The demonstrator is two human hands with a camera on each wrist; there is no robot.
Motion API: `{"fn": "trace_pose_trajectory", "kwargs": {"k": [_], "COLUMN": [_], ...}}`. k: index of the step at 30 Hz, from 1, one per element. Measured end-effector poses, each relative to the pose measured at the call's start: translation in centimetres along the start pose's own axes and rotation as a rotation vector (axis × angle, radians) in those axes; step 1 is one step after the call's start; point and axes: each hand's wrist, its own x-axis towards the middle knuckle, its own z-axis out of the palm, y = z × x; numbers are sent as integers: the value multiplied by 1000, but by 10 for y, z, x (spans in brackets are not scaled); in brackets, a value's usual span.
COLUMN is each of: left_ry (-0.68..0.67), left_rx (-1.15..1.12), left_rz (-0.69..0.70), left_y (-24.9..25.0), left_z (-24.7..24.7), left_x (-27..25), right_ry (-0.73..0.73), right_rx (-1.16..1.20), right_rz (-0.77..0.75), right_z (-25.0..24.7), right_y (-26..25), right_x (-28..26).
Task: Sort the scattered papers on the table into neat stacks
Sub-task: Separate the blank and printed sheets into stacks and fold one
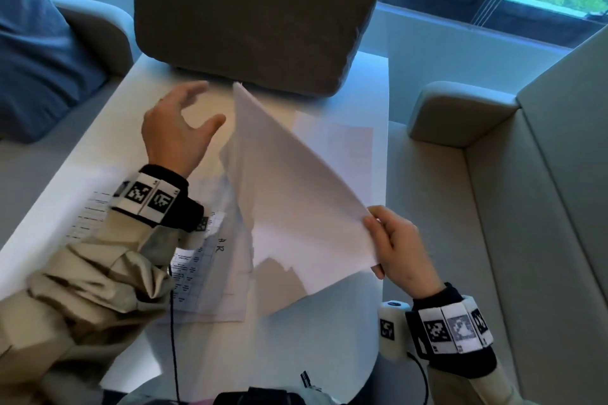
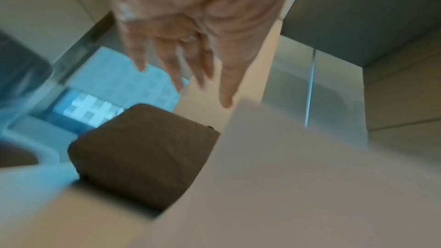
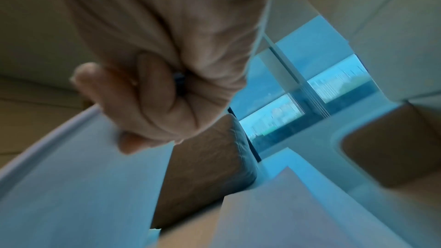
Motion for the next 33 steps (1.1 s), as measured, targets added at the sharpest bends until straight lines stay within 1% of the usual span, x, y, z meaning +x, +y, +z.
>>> {"fn": "trace_pose_trajectory", "kwargs": {"k": [1, 2, 3, 5, 6, 7, 8, 9, 10, 11, 13, 16, 21, 23, 25, 30, 33], "left_ry": [33, 8, -80, -372, -517, -645, -754, -839, -896, -914, -856, -746, -589, -536, -494, -429, -409], "left_rx": [8, 15, 18, 31, 18, -42, -170, -322, -426, -454, -426, -416, -505, -517, -517, -533, -561], "left_rz": [-12, -58, -148, -381, -465, -540, -615, -676, -690, -662, -590, -495, -360, -297, -232, -125, -72], "left_y": [-1, -2, 0, 8, 11, 14, 17, 18, 17, 15, 12, 14, 44, 57, 69, 96, 106], "left_z": [5, 11, 18, 35, 43, 49, 54, 59, 64, 67, 72, 75, 65, 62, 61, 63, 62], "left_x": [-5, -12, -23, -46, -56, -65, -73, -78, -82, -82, -80, -71, -46, -33, -19, 15, 27], "right_ry": [22, 53, 97, 205, 256, 302, 343, 376, 401, 420, 436, 456, 536, 563, 568, 470, 519], "right_rx": [57, 126, 207, 376, 453, 513, 549, 563, 565, 560, 552, 531, 566, 591, 614, 599, 602], "right_rz": [27, 60, 99, 185, 223, 258, 287, 303, 307, 308, 307, 259, 96, 61, 72, 64, -26], "right_z": [1, 2, 4, 8, 10, 12, 14, 15, 17, 18, 20, 18, -3, -14, -24, -49, -61], "right_y": [2, 6, 9, 17, 20, 23, 26, 30, 34, 37, 40, 35, 16, 10, 4, -18, -32], "right_x": [3, 6, 9, 17, 21, 26, 30, 35, 39, 43, 48, 54, 75, 87, 98, 123, 130]}}
